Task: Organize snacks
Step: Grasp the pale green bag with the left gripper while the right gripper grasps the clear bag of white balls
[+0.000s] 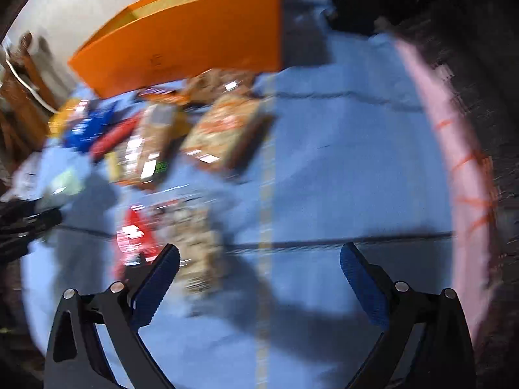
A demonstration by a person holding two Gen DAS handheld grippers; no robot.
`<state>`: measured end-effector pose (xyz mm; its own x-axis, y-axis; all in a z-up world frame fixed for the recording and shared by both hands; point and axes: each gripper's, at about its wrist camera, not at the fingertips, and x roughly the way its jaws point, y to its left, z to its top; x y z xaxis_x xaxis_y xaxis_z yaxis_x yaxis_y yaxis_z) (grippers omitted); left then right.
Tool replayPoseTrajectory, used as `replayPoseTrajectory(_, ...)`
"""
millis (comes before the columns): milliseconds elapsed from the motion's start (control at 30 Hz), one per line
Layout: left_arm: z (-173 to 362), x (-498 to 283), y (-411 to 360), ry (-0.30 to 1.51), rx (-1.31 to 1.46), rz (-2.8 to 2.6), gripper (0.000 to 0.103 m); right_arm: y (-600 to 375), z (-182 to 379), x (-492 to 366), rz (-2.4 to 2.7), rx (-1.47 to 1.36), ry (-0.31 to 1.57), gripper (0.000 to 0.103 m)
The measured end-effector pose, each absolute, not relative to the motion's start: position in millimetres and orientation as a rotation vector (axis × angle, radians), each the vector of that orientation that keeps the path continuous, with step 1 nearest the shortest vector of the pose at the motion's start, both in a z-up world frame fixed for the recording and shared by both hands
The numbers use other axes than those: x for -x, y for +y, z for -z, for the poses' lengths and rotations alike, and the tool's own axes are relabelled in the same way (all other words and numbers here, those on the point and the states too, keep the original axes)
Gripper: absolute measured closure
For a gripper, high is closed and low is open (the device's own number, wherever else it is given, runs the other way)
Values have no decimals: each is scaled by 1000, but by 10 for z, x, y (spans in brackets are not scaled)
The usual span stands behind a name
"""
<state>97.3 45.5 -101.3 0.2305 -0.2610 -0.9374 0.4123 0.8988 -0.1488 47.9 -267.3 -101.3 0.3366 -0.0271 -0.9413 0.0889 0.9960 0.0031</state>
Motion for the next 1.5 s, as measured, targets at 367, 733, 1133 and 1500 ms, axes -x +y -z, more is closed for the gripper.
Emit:
replayPoseTrajectory(367,1119,-893,230,1289,-119,491,52,-2145,1189,-505,-32,40,1257,3)
replayPoseTrajectory(733,1136,-924,281,1305,-94,482,50,-1825,1281,-550,-79,45,1308,3)
replayPoseTrajectory(1133,1116,-940,278,1299,-87,480,50,-2091,1248,-677,-35,-37,1318,3)
replayPoseTrajectory(1500,1134,-933,254,1305,-86,479,49,-1950,1251,-706,-55,34,1322,65)
